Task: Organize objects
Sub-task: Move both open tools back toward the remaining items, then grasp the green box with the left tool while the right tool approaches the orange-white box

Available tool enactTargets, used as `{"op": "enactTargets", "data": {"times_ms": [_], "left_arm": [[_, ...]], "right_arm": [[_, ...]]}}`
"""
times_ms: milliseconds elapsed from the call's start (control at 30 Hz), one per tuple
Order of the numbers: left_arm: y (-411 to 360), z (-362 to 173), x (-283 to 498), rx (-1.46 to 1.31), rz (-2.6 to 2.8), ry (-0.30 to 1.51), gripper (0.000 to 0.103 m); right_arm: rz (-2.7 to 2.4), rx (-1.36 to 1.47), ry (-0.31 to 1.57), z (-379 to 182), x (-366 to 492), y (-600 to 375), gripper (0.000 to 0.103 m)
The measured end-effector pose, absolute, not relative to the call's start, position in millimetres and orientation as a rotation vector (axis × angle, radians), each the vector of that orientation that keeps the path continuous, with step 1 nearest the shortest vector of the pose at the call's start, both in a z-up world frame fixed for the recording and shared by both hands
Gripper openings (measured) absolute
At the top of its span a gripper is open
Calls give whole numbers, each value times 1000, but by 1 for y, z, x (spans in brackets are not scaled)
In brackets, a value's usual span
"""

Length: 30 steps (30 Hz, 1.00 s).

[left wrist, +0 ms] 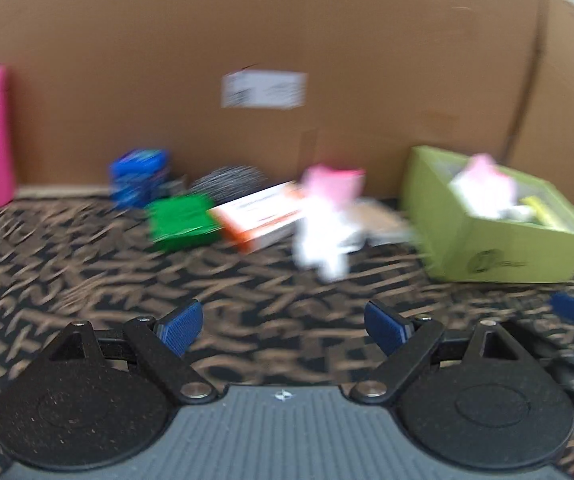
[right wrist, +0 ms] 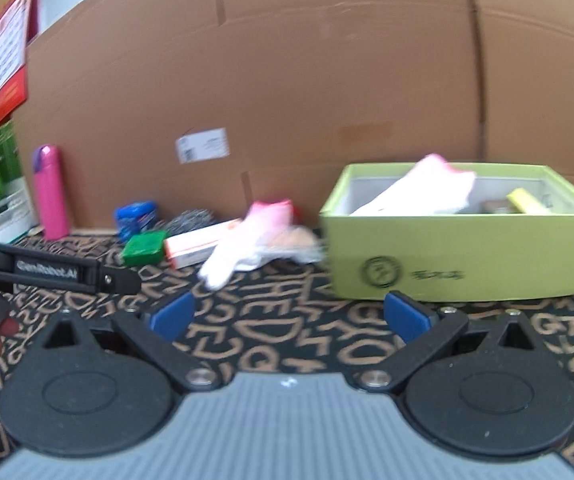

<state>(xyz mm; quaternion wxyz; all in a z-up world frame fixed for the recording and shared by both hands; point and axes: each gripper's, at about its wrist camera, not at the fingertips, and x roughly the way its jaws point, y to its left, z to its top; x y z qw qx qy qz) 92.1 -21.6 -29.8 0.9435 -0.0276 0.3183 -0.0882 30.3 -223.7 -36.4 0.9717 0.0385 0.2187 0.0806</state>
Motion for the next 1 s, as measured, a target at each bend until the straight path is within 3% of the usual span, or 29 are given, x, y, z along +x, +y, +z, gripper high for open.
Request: {"op": "enactTargets", "data": {"times_ms": [267, 700, 733, 833, 1000], "left_arm": [[34, -40, 135, -161, -56, 661, 91], [26, -67, 236, -200, -48, 728, 91], [28, -67, 237, -207, -49, 713, 88], [34, -64, 234, -171, -44, 714, 66], [48, -58, 213, -161, -86, 720, 65]], "right_arm": [[247, 18, 503, -46, 50, -181, 103], [269, -10, 582, -61, 67, -163, 103], [271, -12, 585, -61, 68, -162, 103], [280, -22, 585, -62, 71, -158, 103], [318, -30, 590, -63, 83, -146, 103]]}}
